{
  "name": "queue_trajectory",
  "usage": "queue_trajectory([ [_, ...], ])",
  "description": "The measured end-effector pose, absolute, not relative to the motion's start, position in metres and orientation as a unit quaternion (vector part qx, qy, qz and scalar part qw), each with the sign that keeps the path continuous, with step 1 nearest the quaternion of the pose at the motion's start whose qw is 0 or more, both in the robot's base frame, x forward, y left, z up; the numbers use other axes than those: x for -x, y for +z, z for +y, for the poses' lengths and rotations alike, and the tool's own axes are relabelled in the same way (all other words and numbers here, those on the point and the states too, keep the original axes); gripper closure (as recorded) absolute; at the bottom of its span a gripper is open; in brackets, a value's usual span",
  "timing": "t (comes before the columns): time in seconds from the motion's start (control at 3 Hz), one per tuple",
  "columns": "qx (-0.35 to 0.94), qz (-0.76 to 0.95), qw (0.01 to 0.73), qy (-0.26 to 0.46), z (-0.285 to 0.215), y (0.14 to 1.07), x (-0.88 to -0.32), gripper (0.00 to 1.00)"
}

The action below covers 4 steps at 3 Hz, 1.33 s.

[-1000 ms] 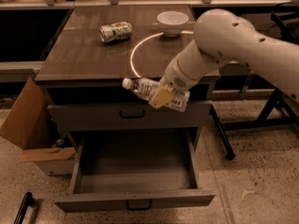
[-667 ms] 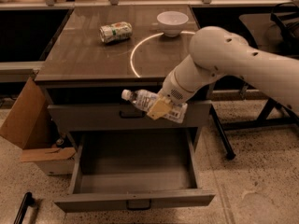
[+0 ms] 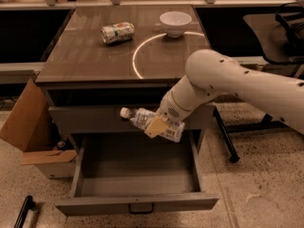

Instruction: Place blue plastic bottle into middle drawer

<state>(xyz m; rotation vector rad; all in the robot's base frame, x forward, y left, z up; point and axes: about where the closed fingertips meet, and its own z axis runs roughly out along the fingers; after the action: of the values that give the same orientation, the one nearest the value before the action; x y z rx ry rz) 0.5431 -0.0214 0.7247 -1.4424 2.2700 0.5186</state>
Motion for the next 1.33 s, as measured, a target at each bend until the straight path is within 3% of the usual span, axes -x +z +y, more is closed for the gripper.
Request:
queue_trajectory([
  [0.67, 0.515, 0.806, 0.182, 0.228, -0.005, 0.697, -0.533, 1.0],
  [1.33, 0.482, 0.84, 0.163, 0.189, -0.007, 0.662, -0.525, 1.0],
])
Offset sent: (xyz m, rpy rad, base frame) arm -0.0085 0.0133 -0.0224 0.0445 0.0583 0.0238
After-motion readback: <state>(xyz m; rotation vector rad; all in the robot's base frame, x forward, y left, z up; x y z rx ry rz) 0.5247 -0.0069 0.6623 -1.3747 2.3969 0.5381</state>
